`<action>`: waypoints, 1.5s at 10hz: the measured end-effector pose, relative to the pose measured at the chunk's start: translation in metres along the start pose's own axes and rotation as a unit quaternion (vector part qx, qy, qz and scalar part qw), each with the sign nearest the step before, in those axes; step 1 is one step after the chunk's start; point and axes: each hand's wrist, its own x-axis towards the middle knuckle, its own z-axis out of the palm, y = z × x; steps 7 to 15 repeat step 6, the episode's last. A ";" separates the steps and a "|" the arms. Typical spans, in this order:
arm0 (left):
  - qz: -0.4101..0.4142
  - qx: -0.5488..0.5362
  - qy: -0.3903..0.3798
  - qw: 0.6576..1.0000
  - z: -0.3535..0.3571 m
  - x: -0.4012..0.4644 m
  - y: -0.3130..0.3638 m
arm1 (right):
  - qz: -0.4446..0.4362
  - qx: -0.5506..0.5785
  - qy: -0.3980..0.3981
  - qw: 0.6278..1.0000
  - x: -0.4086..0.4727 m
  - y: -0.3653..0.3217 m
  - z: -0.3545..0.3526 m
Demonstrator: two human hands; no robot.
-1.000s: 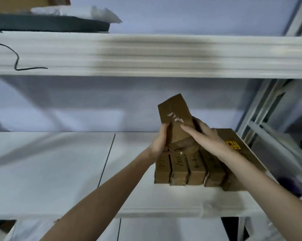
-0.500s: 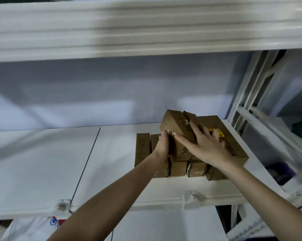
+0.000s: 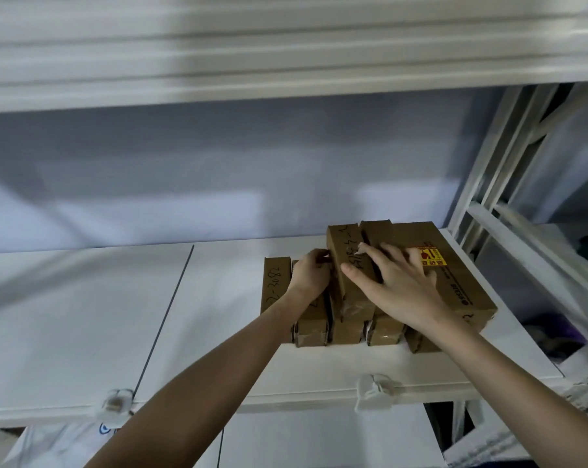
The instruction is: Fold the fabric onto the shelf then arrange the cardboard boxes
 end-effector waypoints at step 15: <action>-0.006 -0.093 -0.028 0.995 -0.047 -0.028 0.013 | -0.005 0.044 0.037 0.998 -0.011 -0.010 -0.023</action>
